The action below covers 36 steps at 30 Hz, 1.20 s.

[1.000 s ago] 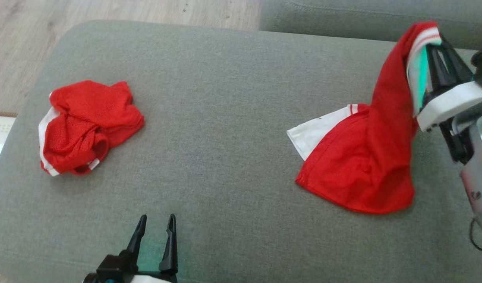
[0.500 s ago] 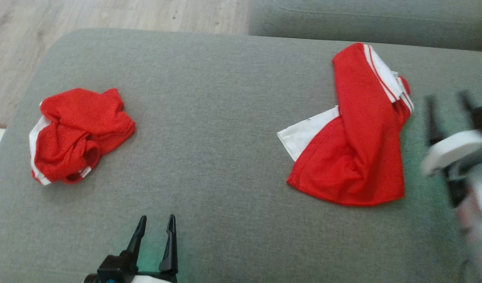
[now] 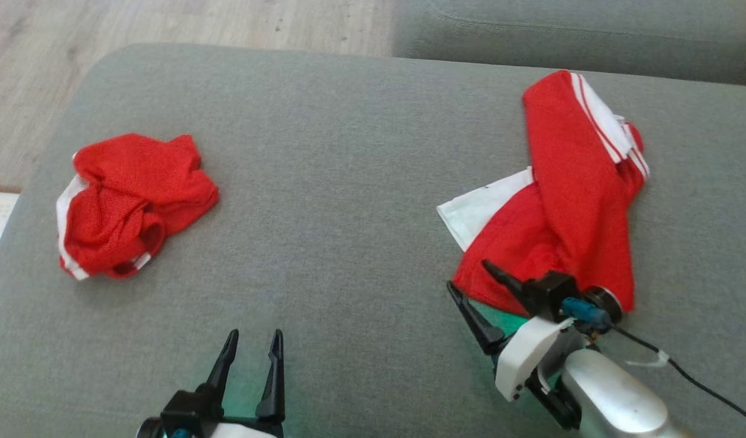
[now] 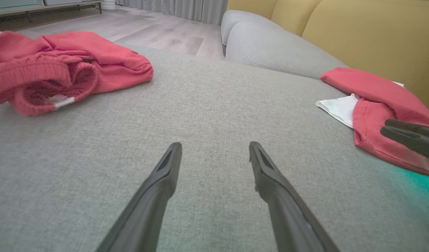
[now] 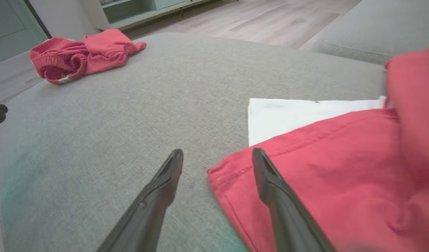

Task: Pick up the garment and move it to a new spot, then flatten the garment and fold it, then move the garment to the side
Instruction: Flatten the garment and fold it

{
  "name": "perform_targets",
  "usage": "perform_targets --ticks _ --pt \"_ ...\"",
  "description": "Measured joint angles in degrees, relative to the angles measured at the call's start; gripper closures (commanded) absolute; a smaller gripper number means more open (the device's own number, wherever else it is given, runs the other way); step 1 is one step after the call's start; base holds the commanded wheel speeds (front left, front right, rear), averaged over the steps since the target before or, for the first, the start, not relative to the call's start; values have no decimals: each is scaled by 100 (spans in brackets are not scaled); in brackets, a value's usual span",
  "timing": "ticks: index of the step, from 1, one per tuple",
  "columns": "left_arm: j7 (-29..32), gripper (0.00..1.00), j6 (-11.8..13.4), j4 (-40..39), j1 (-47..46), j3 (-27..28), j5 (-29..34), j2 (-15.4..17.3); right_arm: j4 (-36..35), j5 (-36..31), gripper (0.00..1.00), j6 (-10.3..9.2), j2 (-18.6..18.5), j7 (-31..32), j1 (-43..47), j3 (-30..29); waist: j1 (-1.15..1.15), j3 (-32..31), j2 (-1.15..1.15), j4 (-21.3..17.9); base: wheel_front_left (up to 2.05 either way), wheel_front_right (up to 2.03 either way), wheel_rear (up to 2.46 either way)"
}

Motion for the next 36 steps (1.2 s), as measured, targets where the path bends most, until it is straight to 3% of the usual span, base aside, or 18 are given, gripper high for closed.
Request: perform_targets --ticks 9,10,11,12,13,18,22,29,33,36 --pt "0 0 10 8 3 7 -2 -1 699 -79 0 0 42 210 -125 -33 0 94 0 215 0 0 0" --pt "0 0 18 8 3 8 -2 0 737 -112 4 0 52 210 -169 -47 0 100 0 222 0 0 0" --pt "0 0 18 8 3 8 -7 0 768 -127 23 0 52 209 -202 -47 0 104 0 225 0 0 0" --pt "0 0 21 8 3 8 -38 -1 800 -127 72 0 53 209 -226 -46 0 105 0 224 0 0 0" --pt "0 0 34 8 3 8 -60 -1 815 -127 100 0 51 191 -238 -43 0 105 0 220 0 0 0" --pt "0 0 41 -23 3 -19 -112 0 664 -8 100 0 41 -153 -249 -65 0 109 0 185 0 0 0" --pt "0 0 40 -29 -2 -126 -120 0 30 158 100 0 21 -324 -641 -190 0 108 0 223 0 0 0" --pt "0 0 33 -3 -51 -279 -153 0 -1011 261 100 0 -120 -374 -3039 -425 1 49 0 590 0 0 0" --pt "0 0 41 19 -40 -299 -154 0 -1171 339 100 0 -73 -421 -4207 -833 1 -33 0 897 0 0 0" --pt "0 0 41 19 22 -215 -155 0 -1121 321 100 0 -136 -424 -4527 -860 0 -124 0 1049 0 0 0"
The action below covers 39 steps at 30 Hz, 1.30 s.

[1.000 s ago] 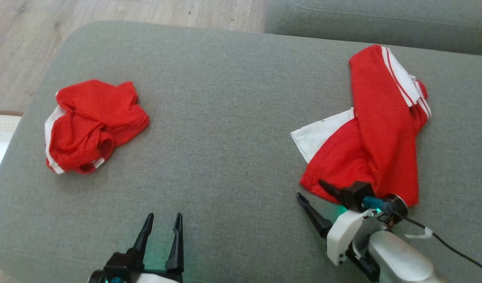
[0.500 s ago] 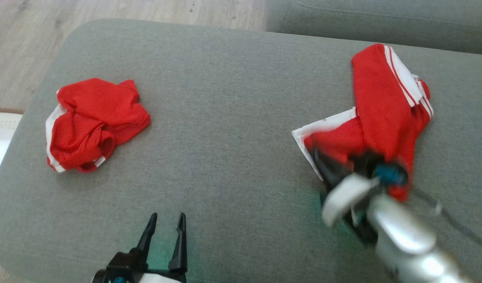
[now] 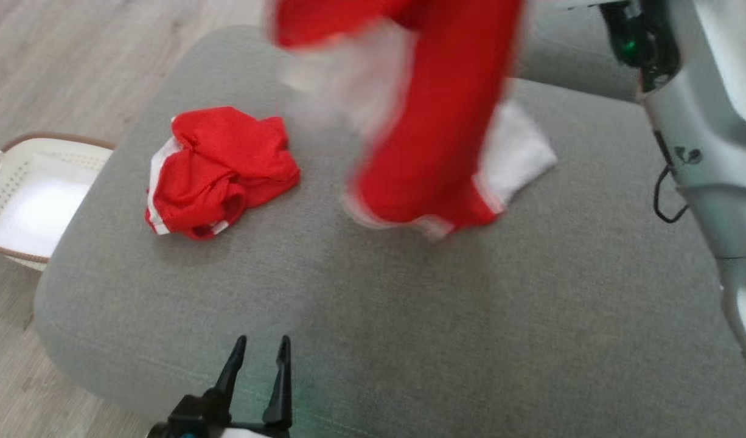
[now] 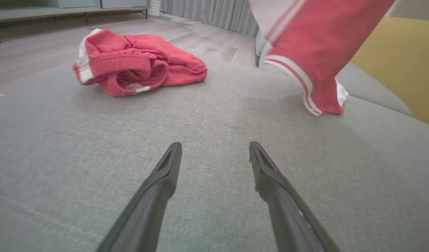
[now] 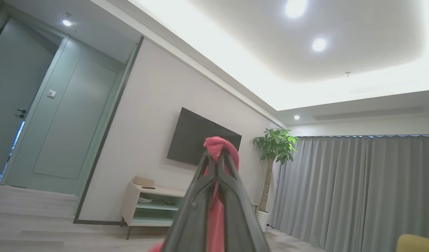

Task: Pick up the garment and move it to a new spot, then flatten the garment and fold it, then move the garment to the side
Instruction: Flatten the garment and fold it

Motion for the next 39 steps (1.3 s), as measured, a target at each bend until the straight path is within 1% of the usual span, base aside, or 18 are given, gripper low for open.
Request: perform_targets --ticks 2,4,8,9,10,13,15,17,19,20,21,23,25,29,32,34,37,39 --pt "0 0 0 -3 65 62 -18 1 134 -37 100 0 -133 0 65 -30 -1 -40 0 30 0 0 0" --pt "0 0 2 -7 135 80 -58 2 241 -53 100 0 -365 0 264 -96 -1 -30 0 -8 0 0 0" --pt "0 0 18 -55 150 76 -56 1 375 14 100 0 -982 0 1180 -339 0 70 0 -173 0 0 0" --pt "0 0 18 -55 150 76 -56 1 375 14 100 0 -982 0 1180 -339 0 70 0 -173 0 0 0" --pt "0 0 18 -63 144 76 -55 2 415 35 100 0 -1124 1 1486 -445 0 102 0 -228 0 0 0" --pt "0 0 18 -65 98 77 -47 1 534 119 100 0 -1446 2 2434 -932 0 186 0 -407 0 0 0" --pt "0 0 18 -71 46 81 -38 1 643 180 100 0 -1537 2 3068 -1461 1 230 0 -528 0 0 0" --pt "0 0 18 -70 6 79 -33 1 775 175 100 0 -1570 3 3713 -1922 1 265 0 -653 0 0 0" --pt "0 0 16 -65 -36 91 13 1 929 169 100 0 -1481 7 4323 -2377 1 286 0 -780 0 0 0" --pt "0 0 16 -63 -46 93 21 0 1098 165 25 0 -1400 7 4564 -2585 0 290 0 -841 0 0 0" --pt "0 0 15 -58 -48 93 43 0 1394 147 0 0 -1315 8 4748 -2749 0 292 0 -902 0 0 0" --pt "0 0 -9 -30 -49 96 78 0 1773 64 0 0 -1120 10 4986 -3089 0 290 0 -1015 0 0 0" --pt "0 0 -9 -15 -57 98 82 0 1851 -194 0 0 -993 9 5015 -3305 0 284 0 -1100 0 0 0" --pt "0 0 -16 -2 -98 92 103 0 1379 -722 0 0 -671 9 4930 -3340 0 284 0 -1172 0 0 0" --pt "0 0 -42 3 -154 75 102 0 1032 -984 0 0 -402 9 4929 -2906 0 292 0 -1138 0 0 0" --pt "0 0 -41 3 -158 48 100 0 906 -1123 0 0 -279 9 4907 -2343 0 303 0 -1087 0 0 0" --pt "0 0 -40 2 -159 -9 93 0 924 -1129 0 0 -151 121 4682 -1532 0 338 0 -984 0 0 0" --pt "0 0 -40 2 -159 -78 48 0 1007 -1128 0 0 -132 307 4394 -1131 0 369 0 -898 0 0 0"
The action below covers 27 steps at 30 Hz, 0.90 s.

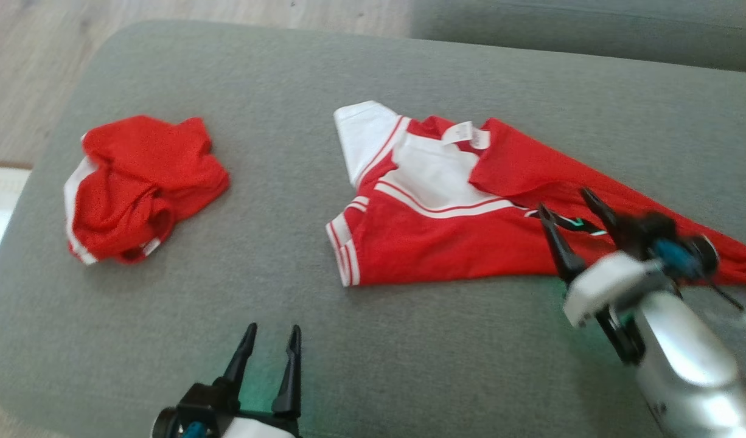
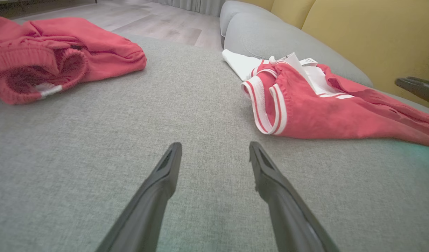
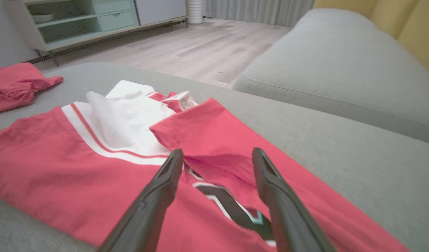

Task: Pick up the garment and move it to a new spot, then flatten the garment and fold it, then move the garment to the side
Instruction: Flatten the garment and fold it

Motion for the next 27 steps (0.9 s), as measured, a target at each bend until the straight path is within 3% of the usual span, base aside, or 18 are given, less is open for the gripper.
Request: perform_targets --ticks 8,16,17,18,20,21,27 --pt "0 0 42 -97 -119 -253 -89 0 735 40 0 0 -56 515 -1022 893 0 203 0 505 0 0 0" --pt "0 0 108 -183 -138 -372 -111 -1 1268 -74 0 0 -73 500 -1261 978 0 365 0 740 0 0 0" --pt "0 0 130 -187 -142 -387 -136 -1 1321 -77 12 0 -70 441 -1297 960 0 384 0 754 0 0 0" --pt "0 0 134 -190 -147 -393 -159 -1 1358 -79 35 0 -69 382 -1327 946 0 401 0 764 0 0 0" --pt "0 0 135 -194 -167 -404 -164 -2 1445 -124 68 0 -59 307 -1373 946 0 428 0 770 0 0 0" --pt "0 0 136 -194 -183 -403 -164 -2 1480 -126 97 0 -54 255 -1393 929 0 438 0 769 0 0 0" --pt "0 0 140 -200 -242 -400 -164 -2 1584 -108 100 0 -47 -23 -1450 773 0 482 0 728 0 0 0"
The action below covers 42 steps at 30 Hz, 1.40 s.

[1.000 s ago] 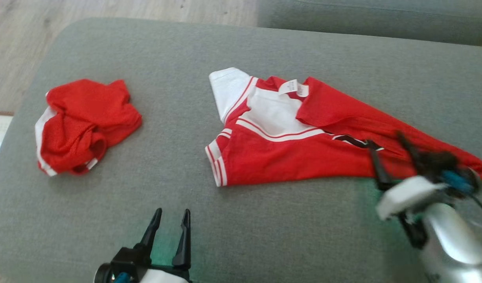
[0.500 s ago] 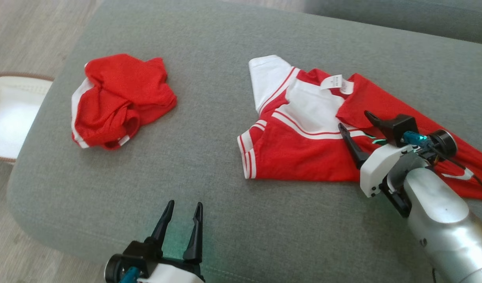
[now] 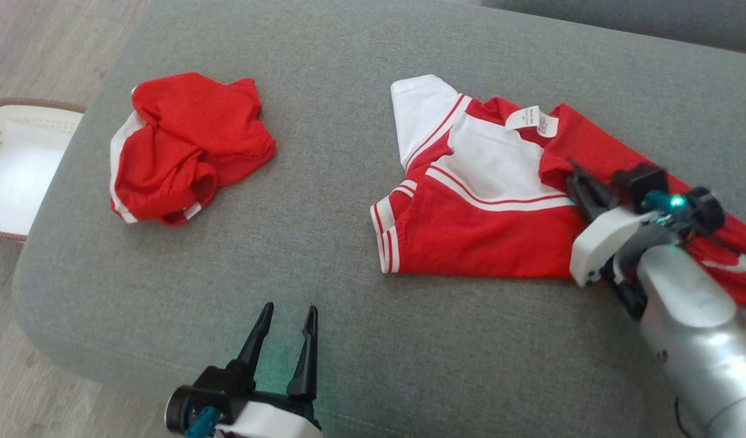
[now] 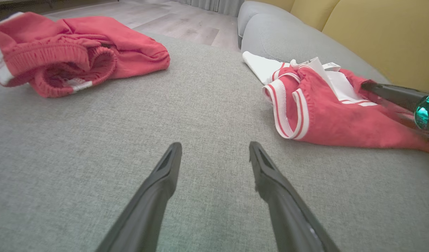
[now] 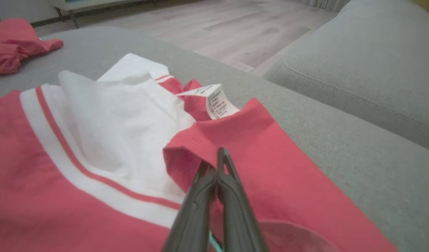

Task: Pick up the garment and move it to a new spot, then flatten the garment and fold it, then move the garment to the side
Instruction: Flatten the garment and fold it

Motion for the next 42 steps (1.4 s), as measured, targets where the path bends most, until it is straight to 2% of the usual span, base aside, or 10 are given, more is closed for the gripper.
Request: perform_targets --ticks 4,9,16,19,26,27,31,36,40,42 --pt "0 0 44 -36 -8 0 0 0 -82 64 100 0 -99 -138 -317 -360 0 44 0 -36 0 0 0" --pt "0 0 43 -87 -68 -15 -1 0 -158 53 100 0 -688 -191 -1026 -881 0 123 0 -6 0 0 0" --pt "0 0 42 -126 -143 -58 -1 -2 337 -446 100 0 -1567 25 -2111 -1512 0 297 0 170 0 0 0" --pt "0 0 43 -155 -177 -136 -1 -2 677 -806 100 0 -1896 131 -2379 -1981 0 438 0 294 0 0 0" --pt "0 0 86 -211 -346 -214 -44 -12 1154 -1551 98 0 -2250 198 -2551 -2930 0 643 0 444 0 0 0" --pt "0 0 97 -211 -346 -216 -45 -13 1226 -1661 0 0 -2248 275 -2549 -3073 1 652 0 434 0 0 0" --pt "0 0 101 -210 -349 -224 -54 -13 1268 -1880 0 0 -2128 185 -2504 -3422 0 657 0 365 0 0 0" --pt "0 0 104 -208 -354 -227 -85 -14 878 -1851 0 0 -1369 -198 -2165 -3555 -1 578 0 224 0 0 0" --pt "0 0 104 -208 -371 -229 -85 -16 612 -1475 0 0 -725 -232 -1610 -2978 -1 531 0 140 0 0 0" --pt "0 0 102 -208 -378 -231 -85 -19 516 -1172 0 0 -552 -233 -1350 -2648 -1 533 0 134 0 0 0"
